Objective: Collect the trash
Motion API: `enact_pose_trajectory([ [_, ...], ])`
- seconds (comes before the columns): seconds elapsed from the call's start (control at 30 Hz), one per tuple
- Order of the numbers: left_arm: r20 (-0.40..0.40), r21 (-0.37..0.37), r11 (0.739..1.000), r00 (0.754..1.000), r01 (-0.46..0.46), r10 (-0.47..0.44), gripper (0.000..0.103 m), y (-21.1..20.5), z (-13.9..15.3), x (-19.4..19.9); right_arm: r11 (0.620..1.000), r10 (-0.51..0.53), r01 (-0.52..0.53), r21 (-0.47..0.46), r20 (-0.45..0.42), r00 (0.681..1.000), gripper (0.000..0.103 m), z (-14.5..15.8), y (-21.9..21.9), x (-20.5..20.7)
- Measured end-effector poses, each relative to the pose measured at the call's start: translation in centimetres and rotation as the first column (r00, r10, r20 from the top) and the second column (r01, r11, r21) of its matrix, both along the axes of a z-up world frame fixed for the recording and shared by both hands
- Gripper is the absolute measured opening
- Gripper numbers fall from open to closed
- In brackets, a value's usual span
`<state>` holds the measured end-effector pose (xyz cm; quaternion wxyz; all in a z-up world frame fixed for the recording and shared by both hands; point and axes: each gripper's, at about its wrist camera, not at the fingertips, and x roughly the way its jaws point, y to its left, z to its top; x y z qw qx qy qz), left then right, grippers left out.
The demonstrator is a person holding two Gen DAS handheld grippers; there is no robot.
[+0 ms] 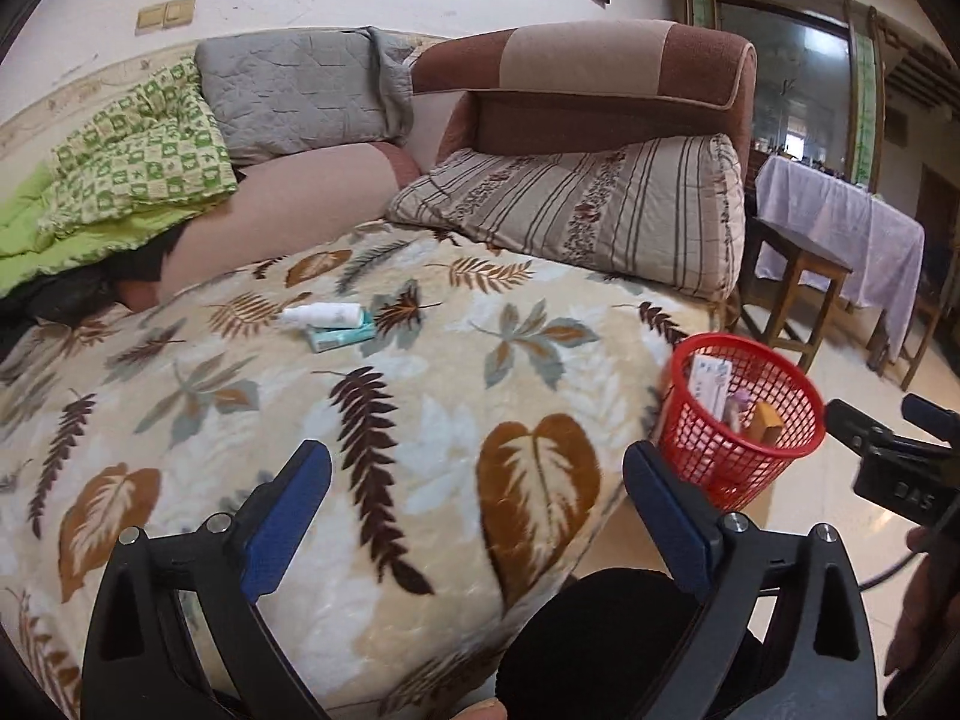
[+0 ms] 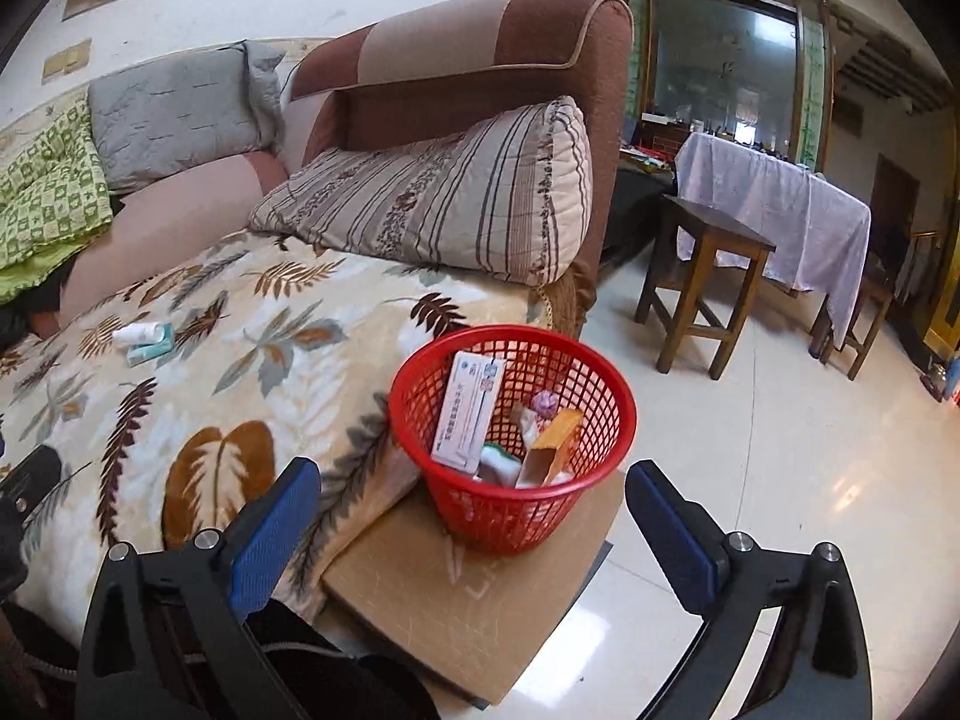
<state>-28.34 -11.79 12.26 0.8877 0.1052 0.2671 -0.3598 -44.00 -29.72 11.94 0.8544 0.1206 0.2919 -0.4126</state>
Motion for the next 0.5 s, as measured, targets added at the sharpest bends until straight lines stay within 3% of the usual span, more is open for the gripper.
enact_pose_trajectory([
  [0.27, 0.064, 0.019, 1.000, 0.998, -0.009, 0.007, 0.099, -0.4, 0.6, -1.7, 1.000, -0.003, 0.003, -0.005, -0.031, 1.000, 0.103, 0.0, 0.8, 0.3],
  [0.5, 0.034, 0.001, 0.998, 0.997, -0.067, 0.067, 0.099, -0.1, 0.1, -0.8, 1.000, 0.004, -0.004, -0.005, -0.055, 0.998, 0.103, -0.6, 0.8, 1.2],
])
